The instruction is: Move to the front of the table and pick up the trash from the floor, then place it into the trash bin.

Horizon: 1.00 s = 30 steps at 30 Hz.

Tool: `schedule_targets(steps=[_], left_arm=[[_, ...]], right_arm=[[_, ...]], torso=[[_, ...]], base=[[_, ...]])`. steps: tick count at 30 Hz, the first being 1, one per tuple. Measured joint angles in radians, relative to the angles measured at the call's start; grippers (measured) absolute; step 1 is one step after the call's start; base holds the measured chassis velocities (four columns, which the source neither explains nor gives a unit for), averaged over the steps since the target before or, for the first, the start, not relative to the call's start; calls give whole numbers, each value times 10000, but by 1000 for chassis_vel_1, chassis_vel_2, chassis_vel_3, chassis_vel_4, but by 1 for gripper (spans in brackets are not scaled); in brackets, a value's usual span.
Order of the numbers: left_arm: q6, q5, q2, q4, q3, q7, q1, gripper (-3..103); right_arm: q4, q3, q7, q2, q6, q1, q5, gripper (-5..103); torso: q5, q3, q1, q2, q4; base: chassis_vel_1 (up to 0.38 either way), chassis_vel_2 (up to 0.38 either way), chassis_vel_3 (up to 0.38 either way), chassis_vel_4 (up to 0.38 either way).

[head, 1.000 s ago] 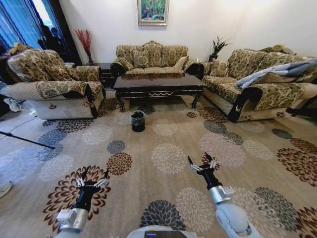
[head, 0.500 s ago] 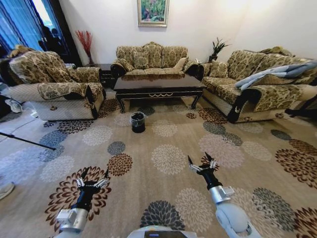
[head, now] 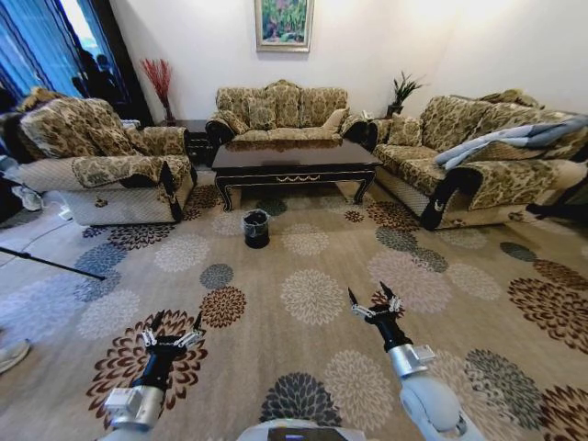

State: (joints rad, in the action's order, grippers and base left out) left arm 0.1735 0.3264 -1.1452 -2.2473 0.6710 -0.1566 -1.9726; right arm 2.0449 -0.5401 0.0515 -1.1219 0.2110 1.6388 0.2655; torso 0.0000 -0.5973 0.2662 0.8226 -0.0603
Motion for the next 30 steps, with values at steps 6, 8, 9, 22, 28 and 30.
schedule_targets(steps=[6, 8, 9, 22, 28, 30], left_arm=[[0, -1, 0, 0, 0, 0, 0, 100], [0, 0, 0, 0, 0, 0, 0, 100], [0, 0, 0, 0, 0, 0, 0, 100], [0, 0, 0, 0, 0, 0, 0, 100], [0, 0, 0, 0, 0, 1, 0, 100], [0, -1, 0, 0, 0, 0, 0, 100]], right_arm=[[0, 0, 0, 0, 0, 0, 0, 100], [0, 0, 0, 0, 0, 0, 0, 100], [0, 0, 0, 0, 0, 0, 0, 100], [1, 0, 0, 0, 0, 0, 0, 100], [0, 0, 0, 0, 0, 0, 0, 100], [0, 0, 0, 0, 0, 0, 0, 100]], torso=[[0, -165, 121, 283, 0], [0, -192, 138, 328, 0], [0, -242, 174, 414, 0], [0, -535, 416, 948, 0], [0, -714, 555, 1266, 0], [0, -770, 598, 1367, 0]], base=[[0, 0, 0, 0], [0, 0, 0, 0], [0, 0, 0, 0], [0, 0, 0, 0], [0, 0, 0, 0], [0, 0, 0, 0]])
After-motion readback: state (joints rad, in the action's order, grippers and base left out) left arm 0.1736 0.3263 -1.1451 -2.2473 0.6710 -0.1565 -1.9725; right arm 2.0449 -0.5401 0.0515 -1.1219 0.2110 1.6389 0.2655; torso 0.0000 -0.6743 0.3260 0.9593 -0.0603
